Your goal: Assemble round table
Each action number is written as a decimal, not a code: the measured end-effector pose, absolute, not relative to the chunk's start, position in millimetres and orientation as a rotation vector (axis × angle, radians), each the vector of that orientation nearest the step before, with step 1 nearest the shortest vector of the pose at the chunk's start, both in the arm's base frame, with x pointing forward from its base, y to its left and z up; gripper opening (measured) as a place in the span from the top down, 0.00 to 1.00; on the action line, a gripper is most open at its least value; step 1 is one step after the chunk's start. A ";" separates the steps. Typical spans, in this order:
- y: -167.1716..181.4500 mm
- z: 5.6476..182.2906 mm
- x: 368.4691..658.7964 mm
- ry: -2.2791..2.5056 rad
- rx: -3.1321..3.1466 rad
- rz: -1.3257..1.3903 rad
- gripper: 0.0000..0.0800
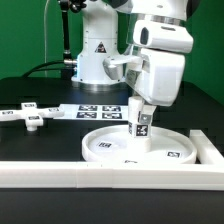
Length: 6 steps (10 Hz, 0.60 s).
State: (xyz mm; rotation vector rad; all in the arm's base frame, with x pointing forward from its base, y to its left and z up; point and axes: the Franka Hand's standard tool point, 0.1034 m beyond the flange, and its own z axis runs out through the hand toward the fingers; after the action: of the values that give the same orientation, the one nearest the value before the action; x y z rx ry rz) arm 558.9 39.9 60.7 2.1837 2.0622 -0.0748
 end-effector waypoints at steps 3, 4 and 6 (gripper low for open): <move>39.7 61.0 556.8 1.661 2.499 -0.136 0.49; 39.9 61.3 556.7 1.624 2.522 -0.132 0.49; 40.9 62.6 557.1 1.433 2.632 -0.114 0.49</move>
Offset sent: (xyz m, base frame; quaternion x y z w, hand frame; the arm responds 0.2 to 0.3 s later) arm 0.0000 0.0000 0.0000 0.0000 0.0000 0.1296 0.9916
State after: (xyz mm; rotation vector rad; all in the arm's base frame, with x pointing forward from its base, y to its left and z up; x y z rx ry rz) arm 557.1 40.9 62.6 2.6319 1.4327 -0.1136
